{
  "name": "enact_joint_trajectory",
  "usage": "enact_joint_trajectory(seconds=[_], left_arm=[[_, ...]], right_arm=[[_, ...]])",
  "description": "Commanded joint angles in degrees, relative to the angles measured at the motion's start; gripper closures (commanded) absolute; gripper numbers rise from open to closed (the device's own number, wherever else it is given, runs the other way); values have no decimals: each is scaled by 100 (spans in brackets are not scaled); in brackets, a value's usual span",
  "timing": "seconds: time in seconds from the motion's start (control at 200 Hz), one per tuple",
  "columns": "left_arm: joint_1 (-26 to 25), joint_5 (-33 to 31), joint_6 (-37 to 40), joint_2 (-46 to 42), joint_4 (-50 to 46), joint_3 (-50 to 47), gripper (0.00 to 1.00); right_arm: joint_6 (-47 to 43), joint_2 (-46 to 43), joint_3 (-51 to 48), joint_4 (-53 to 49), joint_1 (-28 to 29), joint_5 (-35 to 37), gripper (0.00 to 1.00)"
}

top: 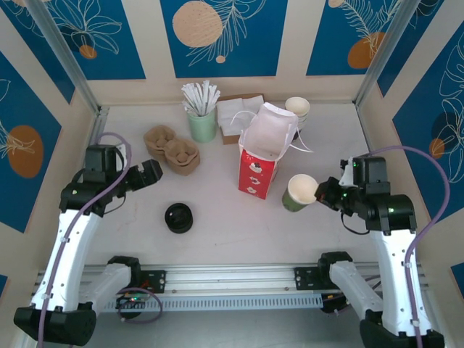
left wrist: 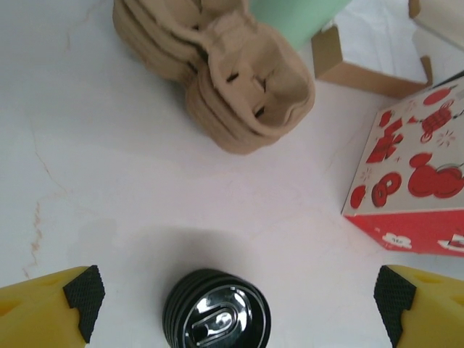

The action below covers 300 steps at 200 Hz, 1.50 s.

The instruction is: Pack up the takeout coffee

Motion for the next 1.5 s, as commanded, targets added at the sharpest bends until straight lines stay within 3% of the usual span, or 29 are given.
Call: enact_joint_trajectory(seconds=[0.0, 0.205, 0.3, 0.465, 0.585, 0.735, 1.05, 1.495], left_arm=[[-40, 286, -167, -47, -207, -137, 5], [-242, 279, -307, -43, -255, -390, 6], [-467, -173, -548, 97, -532, -398, 10], [-988, -530, -935, 355, -687, -537, 12], [-1360, -735, -1213, 436, -636, -705, 15], [-1690, -917, -1405, 524, -548, -913, 17], [-1757, -824, -1207, 673, -69, -1431, 32], [-1843, -691, -574, 864, 236, -1606, 36]], right_arm=[[659, -206, -272, 339, 803, 195, 100], [1557, -196, -703, 861, 2407, 1086, 100], [2015, -100, -846, 1188, 3350, 1701, 100], [2533, 530, -727, 1563, 4877, 2736, 100], [2612, 1088, -577, 1934, 5530, 3102, 100], [2505, 1712, -489, 2520, 5751, 3069, 100], [2133, 2868, -167, 3087, 5700, 2945, 100], [1956, 3814, -154, 3606, 5477, 2753, 100]])
